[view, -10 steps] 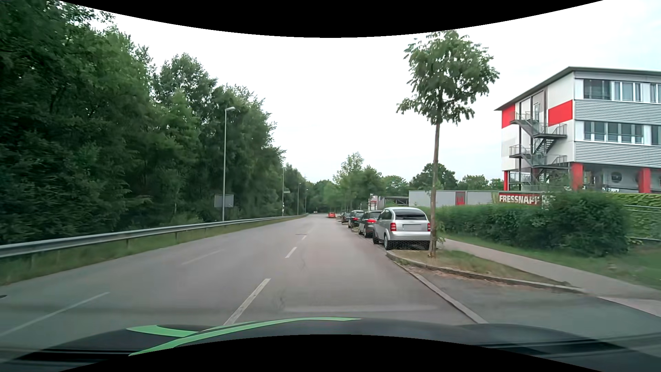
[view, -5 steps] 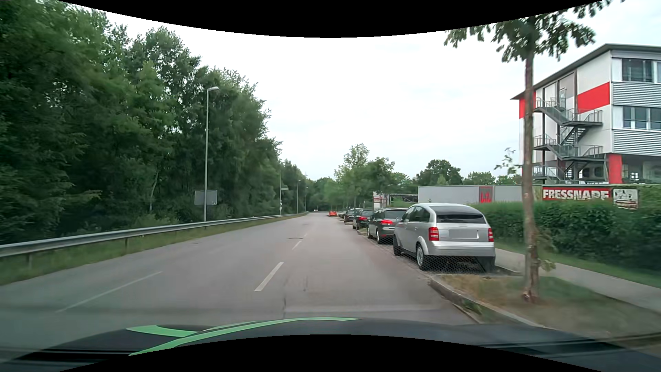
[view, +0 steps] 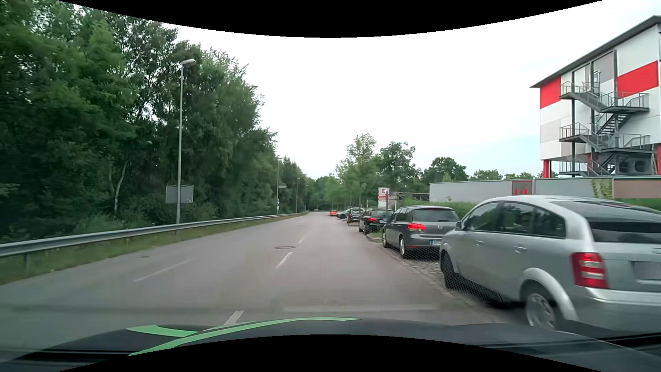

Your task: Follow the waypoints while adhering to traffic rules and regulations

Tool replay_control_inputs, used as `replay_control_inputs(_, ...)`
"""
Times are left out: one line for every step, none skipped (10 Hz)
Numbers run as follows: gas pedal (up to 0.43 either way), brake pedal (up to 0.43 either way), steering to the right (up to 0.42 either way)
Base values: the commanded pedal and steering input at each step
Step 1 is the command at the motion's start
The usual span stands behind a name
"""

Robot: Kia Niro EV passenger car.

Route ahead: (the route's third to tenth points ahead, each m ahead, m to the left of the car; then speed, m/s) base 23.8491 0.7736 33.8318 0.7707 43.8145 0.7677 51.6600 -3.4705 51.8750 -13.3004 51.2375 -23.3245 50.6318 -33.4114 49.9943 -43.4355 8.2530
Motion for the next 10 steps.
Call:
replay_control_inputs(0.000, 0.043, 0.000)
replay_control_inputs(0.000, 0.049, 0.002)
replay_control_inputs(0.000, 0.067, 0.002)
replay_control_inputs(0.000, 0.079, 0.002)
replay_control_inputs(0.000, 0.085, 0.002)
replay_control_inputs(0.000, 0.098, 0.002)
replay_control_inputs(0.000, 0.104, 0.002)
replay_control_inputs(0.000, 0.098, 0.002)
replay_control_inputs(0.000, 0.104, 0.002)
replay_control_inputs(0.000, 0.110, 0.001)
